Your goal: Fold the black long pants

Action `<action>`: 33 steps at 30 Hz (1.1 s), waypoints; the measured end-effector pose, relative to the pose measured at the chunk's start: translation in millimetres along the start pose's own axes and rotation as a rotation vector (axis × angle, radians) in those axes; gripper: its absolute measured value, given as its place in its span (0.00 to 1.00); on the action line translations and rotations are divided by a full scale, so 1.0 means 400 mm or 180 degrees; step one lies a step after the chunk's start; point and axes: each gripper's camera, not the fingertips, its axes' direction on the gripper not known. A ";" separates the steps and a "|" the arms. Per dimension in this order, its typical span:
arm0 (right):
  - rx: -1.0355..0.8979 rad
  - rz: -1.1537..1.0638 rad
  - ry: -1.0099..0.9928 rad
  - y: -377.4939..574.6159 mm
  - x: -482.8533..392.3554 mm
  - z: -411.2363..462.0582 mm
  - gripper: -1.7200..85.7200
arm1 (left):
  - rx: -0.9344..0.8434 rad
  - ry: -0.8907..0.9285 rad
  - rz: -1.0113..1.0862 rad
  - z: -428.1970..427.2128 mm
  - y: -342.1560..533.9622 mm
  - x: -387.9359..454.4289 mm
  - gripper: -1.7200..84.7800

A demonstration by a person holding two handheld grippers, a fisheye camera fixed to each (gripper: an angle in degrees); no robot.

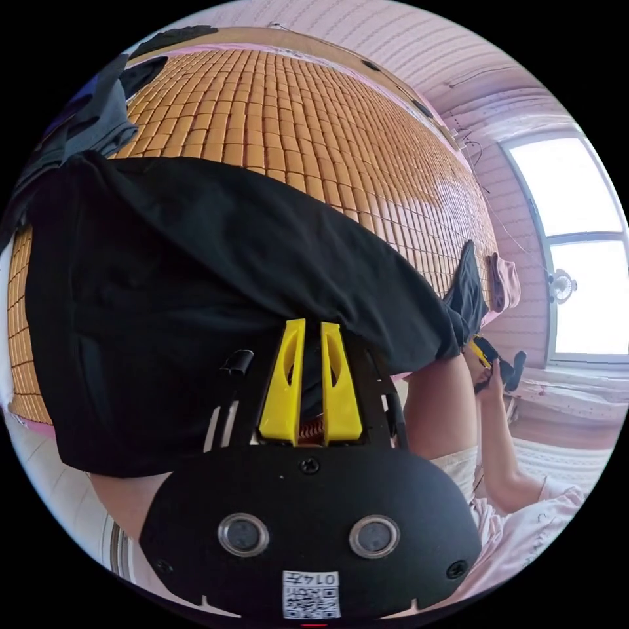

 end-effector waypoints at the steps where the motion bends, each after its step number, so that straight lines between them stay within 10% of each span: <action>1: 0.0021 -0.0098 -0.0146 0.002 0.007 -0.025 0.04 | -0.0038 -0.0023 0.0009 0.000 -0.006 -0.001 0.04; 20: 0.1405 -0.1742 -0.0056 -0.057 -0.219 -0.627 0.02 | 0.1085 0.0433 0.0977 -0.300 0.002 0.097 0.01; 33: 0.0361 -0.1340 0.0515 -0.337 -0.314 -0.311 0.11 | 0.1093 -0.0049 0.0590 -0.322 -0.120 -0.013 0.10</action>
